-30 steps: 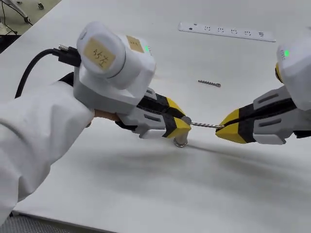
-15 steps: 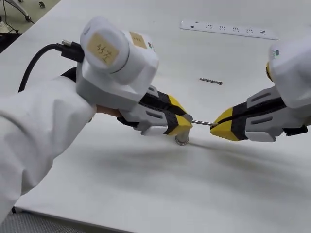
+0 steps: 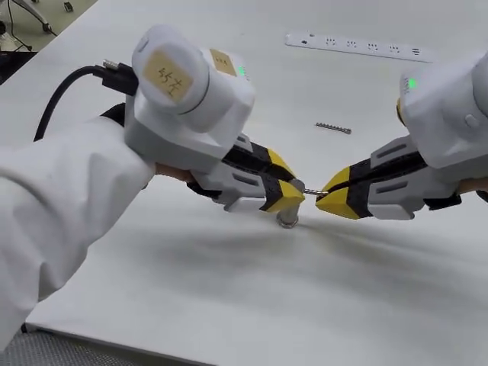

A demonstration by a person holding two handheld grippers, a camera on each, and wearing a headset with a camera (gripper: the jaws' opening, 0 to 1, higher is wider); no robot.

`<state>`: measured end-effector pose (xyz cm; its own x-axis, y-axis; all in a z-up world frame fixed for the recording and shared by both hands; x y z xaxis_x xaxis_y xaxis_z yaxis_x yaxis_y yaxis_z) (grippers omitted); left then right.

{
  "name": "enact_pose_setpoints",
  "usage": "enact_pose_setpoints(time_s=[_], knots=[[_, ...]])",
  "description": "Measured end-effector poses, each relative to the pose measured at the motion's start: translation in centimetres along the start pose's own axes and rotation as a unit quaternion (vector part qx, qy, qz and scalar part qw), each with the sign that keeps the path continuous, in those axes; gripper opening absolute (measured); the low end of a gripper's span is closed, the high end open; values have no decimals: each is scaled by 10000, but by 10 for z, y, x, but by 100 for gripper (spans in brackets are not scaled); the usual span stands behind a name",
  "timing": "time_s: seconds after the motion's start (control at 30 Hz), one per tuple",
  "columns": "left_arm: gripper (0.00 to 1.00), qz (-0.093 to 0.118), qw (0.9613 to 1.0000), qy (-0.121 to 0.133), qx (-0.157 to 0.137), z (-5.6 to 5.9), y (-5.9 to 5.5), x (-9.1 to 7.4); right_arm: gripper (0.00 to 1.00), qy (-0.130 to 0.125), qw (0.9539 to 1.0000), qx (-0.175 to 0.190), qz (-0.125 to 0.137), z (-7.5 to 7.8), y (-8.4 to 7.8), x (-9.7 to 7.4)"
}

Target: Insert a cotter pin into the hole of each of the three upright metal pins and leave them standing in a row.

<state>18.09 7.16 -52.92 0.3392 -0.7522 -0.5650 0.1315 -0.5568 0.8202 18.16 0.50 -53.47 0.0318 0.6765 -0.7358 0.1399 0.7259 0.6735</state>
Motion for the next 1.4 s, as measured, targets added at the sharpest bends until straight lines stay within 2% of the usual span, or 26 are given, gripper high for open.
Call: enact_pose_setpoints(time_s=[0.2,0.53,0.67,0.83,1.03,1.1,1.13,1.2,1.23,1.4], knots=[[10,4,10000,-30,25,0,0,1,0,40,10000,-30,-12,-2,3,4],[10,-23,9999,-65,137,0,0,2,0,117,9993,-326,-158,-6,6,8],[10,-40,9998,-71,154,0,0,1,0,136,9991,-360,-185,-2,5,9],[10,-18,9999,-81,91,1,0,2,0,140,9995,-235,-164,1,3,10],[10,-21,9999,-103,112,1,0,2,0,124,9989,-402,-189,0,2,12],[10,9,9999,-94,139,2,1,3,1,23,9989,-404,-254,3,-3,14],[10,38,9998,-83,172,2,2,3,3,69,9984,-458,-323,1,-6,15],[10,88,9997,-60,214,2,3,3,4,145,9988,-371,-276,-1,-6,15],[11,97,9997,-59,228,2,4,2,5,170,9990,-324,-249,-2,-6,15],[30,197,9994,20,269,1,8,-3,11,153,9994,-241,-187,-2,-5,14]])
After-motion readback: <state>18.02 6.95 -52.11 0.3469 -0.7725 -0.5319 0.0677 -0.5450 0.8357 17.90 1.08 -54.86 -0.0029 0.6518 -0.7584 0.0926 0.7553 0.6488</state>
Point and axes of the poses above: the centre of the closed fingertips' face, and the gripper's own axes: x roughly forward along the fingers, z roughly to its right, y roughly out of its top, the point moved 4 cm from there along -x, roughly backward along the fingers, and after that the axes turned 7 degrees about x, right-handed, at the moved point
